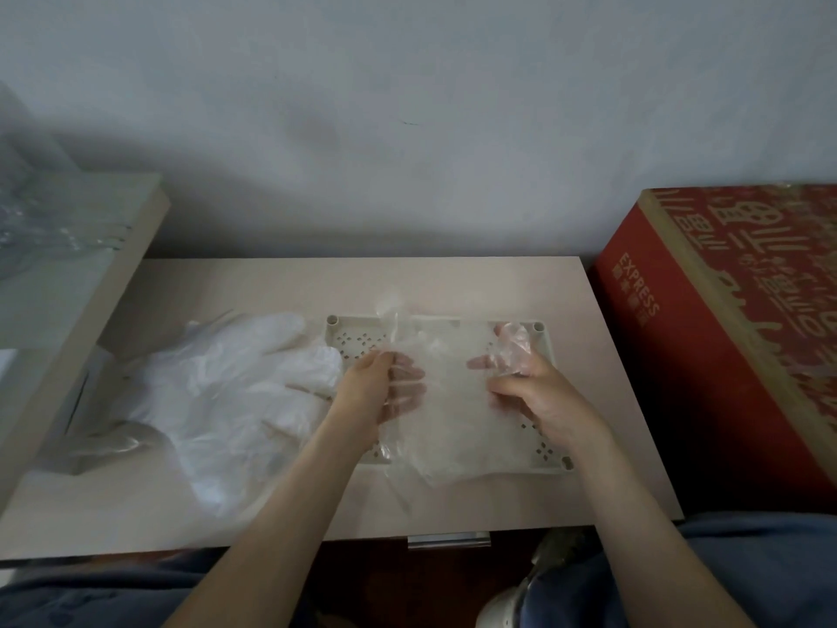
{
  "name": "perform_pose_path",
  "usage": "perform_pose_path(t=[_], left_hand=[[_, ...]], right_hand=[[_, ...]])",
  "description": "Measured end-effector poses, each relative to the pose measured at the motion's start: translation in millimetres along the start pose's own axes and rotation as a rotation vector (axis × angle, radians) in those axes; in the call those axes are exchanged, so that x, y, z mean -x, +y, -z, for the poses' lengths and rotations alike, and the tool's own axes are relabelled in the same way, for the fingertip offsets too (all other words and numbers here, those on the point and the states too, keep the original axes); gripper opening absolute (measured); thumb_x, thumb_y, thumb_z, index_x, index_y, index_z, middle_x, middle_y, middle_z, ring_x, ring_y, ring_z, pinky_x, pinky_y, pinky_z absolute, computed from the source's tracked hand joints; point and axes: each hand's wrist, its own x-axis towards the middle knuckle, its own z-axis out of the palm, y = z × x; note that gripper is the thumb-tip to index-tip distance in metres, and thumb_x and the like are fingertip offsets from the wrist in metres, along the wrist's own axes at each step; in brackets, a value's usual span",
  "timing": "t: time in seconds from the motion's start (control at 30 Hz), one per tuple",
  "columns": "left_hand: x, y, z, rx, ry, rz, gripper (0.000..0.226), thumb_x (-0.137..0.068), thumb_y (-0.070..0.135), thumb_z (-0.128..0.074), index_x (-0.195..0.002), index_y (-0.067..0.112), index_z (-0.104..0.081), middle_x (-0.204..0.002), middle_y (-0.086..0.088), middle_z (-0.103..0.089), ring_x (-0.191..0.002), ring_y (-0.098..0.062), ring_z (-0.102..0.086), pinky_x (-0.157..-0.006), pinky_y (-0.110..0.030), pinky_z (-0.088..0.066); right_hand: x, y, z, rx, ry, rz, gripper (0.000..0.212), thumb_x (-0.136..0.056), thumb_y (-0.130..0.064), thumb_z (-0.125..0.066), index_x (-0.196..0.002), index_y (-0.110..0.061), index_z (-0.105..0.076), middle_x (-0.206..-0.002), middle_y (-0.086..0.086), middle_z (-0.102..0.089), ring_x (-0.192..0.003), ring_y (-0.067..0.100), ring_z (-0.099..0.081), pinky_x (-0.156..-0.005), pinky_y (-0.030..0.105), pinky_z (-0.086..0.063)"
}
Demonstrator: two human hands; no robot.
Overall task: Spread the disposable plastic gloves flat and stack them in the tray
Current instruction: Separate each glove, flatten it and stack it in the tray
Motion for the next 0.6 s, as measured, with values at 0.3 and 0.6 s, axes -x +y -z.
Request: perform_pose_path(t=[0.3, 0.6], left_hand=[[-6, -9, 2, -0.240, 0.142, 0.012, 0.048, -0.103, 0.031, -0.025, -0.084, 0.005, -0.061, -0.041, -0.002, -0.051, -0.038, -0.017, -0.049, -0.040, -0.019, -0.037], [-1, -19, -6, -0.726, 0.404, -0.594, 0.049, -0.090, 0.004, -0.052, -0.134, 0.000, -0.032, -0.136, -0.015, -0.035, -0.120, -0.028, -0.041, -0.100, -0.036, -0.038]], right_hand=[[-9, 12, 4, 0.002, 0.134, -0.089, 0.017, -0.096, -0.011, -0.052, -0.091, -0.012, -0.068, -0.077, 0.000, -0.073, -0.069, 0.010, -0.060, -0.063, 0.024, -0.038], [-9, 16, 14, 0.141, 0.098, -0.121, 0.018, -0.094, 0.001, -0.051, -0.086, -0.007, -0.065, -0.063, 0.002, -0.069, -0.066, 0.017, -0.061, -0.064, 0.027, -0.046]])
